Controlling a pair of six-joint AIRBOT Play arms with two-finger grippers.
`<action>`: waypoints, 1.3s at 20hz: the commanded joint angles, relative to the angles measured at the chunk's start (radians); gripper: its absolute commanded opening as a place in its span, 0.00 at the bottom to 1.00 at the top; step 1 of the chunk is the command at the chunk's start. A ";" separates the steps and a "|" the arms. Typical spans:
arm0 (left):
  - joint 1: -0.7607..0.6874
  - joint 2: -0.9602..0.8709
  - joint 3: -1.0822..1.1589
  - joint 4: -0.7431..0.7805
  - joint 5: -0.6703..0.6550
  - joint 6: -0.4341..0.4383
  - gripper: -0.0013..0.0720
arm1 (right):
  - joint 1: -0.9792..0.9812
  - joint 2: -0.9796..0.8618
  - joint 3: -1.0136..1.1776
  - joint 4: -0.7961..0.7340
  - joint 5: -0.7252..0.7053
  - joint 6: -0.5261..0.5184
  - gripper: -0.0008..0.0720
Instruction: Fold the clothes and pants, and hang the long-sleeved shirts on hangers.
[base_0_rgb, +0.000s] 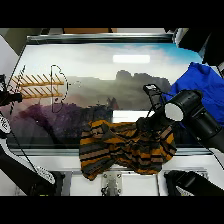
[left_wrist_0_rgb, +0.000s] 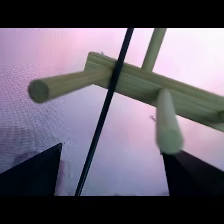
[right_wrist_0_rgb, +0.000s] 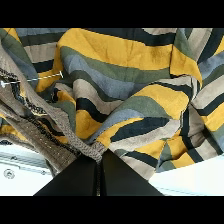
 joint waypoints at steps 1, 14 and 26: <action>0.018 -0.027 0.018 -0.003 -0.007 0.001 0.93 | 0.000 -0.001 0.000 0.000 0.000 0.000 0.02; 0.037 -0.028 0.017 -0.105 -0.009 0.001 0.26 | 0.000 -0.001 0.000 0.000 0.000 0.000 0.02; 0.037 0.019 0.017 -0.104 -0.043 -0.007 0.03 | 0.000 -0.001 0.000 0.000 0.000 0.000 0.02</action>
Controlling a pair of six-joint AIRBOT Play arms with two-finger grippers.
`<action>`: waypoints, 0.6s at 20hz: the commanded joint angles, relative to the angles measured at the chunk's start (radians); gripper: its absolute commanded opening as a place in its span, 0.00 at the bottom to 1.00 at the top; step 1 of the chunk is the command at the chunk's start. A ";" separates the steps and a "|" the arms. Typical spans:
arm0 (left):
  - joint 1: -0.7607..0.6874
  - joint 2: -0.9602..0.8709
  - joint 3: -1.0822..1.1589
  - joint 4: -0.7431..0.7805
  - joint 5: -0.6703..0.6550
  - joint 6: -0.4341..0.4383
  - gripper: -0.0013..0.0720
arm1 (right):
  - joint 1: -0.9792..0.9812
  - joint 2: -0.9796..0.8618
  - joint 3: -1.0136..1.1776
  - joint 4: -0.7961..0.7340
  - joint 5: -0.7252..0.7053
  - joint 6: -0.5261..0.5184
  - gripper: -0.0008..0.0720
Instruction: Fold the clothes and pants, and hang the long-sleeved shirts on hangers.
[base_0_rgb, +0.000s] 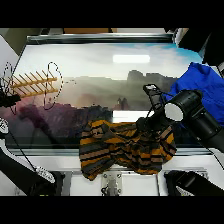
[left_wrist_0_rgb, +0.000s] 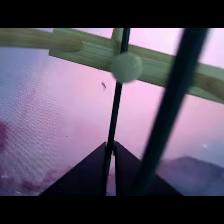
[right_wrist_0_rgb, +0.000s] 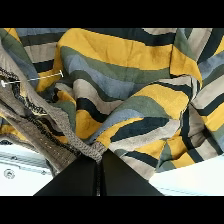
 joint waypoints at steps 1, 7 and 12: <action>0.000 0.043 0.002 0.018 -0.001 0.005 0.03 | 0.000 0.000 0.000 0.000 0.000 0.000 0.02; -0.002 0.172 0.002 0.026 -0.065 0.007 0.03 | 0.000 0.000 0.000 0.000 0.000 0.000 0.02; -0.033 0.290 0.002 0.025 -0.116 0.051 0.03 | 0.000 0.000 0.000 0.000 0.000 0.000 0.03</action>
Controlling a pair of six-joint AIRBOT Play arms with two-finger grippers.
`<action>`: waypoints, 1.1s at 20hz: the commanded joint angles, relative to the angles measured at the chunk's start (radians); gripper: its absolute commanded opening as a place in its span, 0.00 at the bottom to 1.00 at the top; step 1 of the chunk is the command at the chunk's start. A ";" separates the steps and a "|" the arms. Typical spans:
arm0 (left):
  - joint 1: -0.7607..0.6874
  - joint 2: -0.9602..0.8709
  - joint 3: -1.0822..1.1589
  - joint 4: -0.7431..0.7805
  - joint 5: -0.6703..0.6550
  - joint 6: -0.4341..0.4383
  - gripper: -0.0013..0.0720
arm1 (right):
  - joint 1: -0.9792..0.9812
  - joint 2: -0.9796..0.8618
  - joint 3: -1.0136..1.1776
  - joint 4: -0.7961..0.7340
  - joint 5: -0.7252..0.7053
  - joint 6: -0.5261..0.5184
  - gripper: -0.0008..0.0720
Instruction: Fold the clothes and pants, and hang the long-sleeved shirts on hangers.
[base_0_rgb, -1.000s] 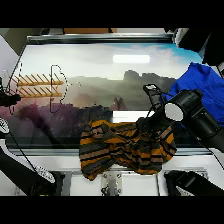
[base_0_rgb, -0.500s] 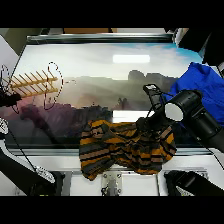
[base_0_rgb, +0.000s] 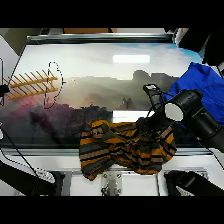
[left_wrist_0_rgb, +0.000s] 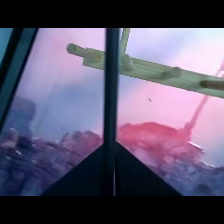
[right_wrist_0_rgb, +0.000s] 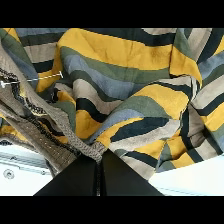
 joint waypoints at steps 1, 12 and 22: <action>-0.027 0.087 0.001 -0.001 -0.049 0.032 0.03 | 0.000 0.000 0.000 0.000 0.000 0.000 0.03; -0.211 0.363 -0.040 -0.639 -0.544 0.686 0.03 | 0.000 0.000 0.000 0.000 0.000 0.000 0.03; -0.409 0.619 -0.540 -0.557 -0.647 1.059 0.03 | 0.000 0.000 0.000 0.000 0.000 0.000 0.02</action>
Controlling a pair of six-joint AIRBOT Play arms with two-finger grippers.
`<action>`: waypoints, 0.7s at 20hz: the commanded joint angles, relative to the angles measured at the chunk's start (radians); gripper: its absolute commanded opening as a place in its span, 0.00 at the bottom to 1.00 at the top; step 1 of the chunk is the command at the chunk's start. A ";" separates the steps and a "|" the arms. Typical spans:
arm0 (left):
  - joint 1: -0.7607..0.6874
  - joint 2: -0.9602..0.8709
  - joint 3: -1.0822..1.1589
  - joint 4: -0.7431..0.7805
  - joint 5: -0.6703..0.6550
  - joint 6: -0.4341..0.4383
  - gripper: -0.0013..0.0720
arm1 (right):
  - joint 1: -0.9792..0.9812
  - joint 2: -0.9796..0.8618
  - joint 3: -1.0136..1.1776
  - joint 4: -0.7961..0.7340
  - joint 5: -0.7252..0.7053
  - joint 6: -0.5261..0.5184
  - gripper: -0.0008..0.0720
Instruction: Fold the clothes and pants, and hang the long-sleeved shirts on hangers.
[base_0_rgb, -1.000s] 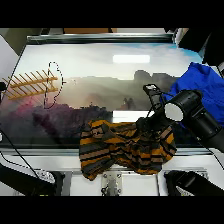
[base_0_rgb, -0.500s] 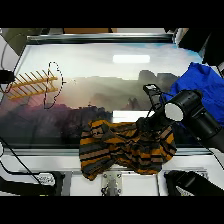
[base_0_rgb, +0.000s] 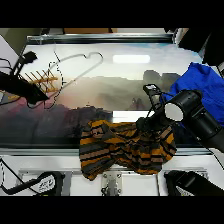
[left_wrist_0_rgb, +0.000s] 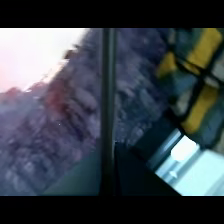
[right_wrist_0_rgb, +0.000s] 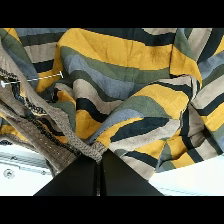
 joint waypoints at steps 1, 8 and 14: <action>-0.061 0.088 -0.171 -0.003 -0.061 0.251 0.03 | 0.000 0.000 0.000 0.000 0.000 0.000 0.02; -0.090 0.360 -0.474 -0.003 -0.062 0.313 0.03 | 0.000 0.000 0.000 0.000 0.000 0.000 0.02; -0.090 0.479 -0.644 -0.005 -0.059 0.328 0.03 | 0.000 -0.001 0.000 0.000 0.000 0.000 0.02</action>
